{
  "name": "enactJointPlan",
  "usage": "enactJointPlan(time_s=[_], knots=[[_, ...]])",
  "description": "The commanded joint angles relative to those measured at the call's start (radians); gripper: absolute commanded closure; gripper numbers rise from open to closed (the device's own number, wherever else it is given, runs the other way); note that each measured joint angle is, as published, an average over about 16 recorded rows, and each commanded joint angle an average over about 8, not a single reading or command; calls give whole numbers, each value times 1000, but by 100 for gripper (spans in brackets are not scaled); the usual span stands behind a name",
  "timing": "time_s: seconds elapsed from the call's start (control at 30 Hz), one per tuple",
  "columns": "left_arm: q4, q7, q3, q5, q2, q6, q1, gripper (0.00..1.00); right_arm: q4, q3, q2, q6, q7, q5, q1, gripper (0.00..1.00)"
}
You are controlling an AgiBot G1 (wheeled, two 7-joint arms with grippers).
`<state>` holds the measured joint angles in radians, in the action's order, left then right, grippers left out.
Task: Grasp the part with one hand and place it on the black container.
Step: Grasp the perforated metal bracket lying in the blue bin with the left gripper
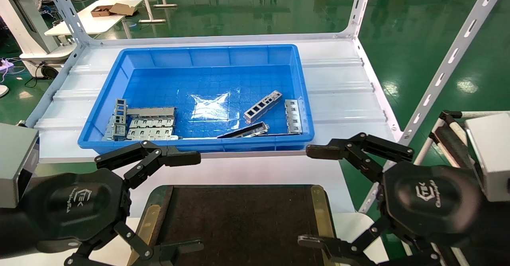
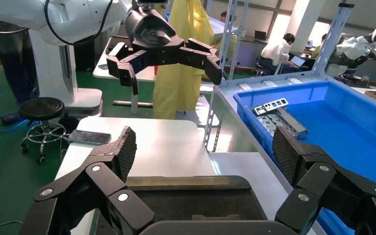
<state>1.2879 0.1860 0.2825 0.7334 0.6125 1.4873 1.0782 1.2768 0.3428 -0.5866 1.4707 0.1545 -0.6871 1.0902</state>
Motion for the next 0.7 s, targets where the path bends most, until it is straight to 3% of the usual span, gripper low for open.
enactJointPlan(time_s=[0.03, 0.43, 0.7], knots=[[-1, -1, 0, 0, 0, 2, 0, 0, 0, 0, 0, 0, 0, 0, 0, 0], [52, 30, 6, 53, 15, -101, 18, 0, 0, 0, 0, 0, 0, 0, 0, 0], [54, 72, 39, 141, 76, -226, 60, 0, -1, 1, 0, 0, 0, 0, 0, 0]])
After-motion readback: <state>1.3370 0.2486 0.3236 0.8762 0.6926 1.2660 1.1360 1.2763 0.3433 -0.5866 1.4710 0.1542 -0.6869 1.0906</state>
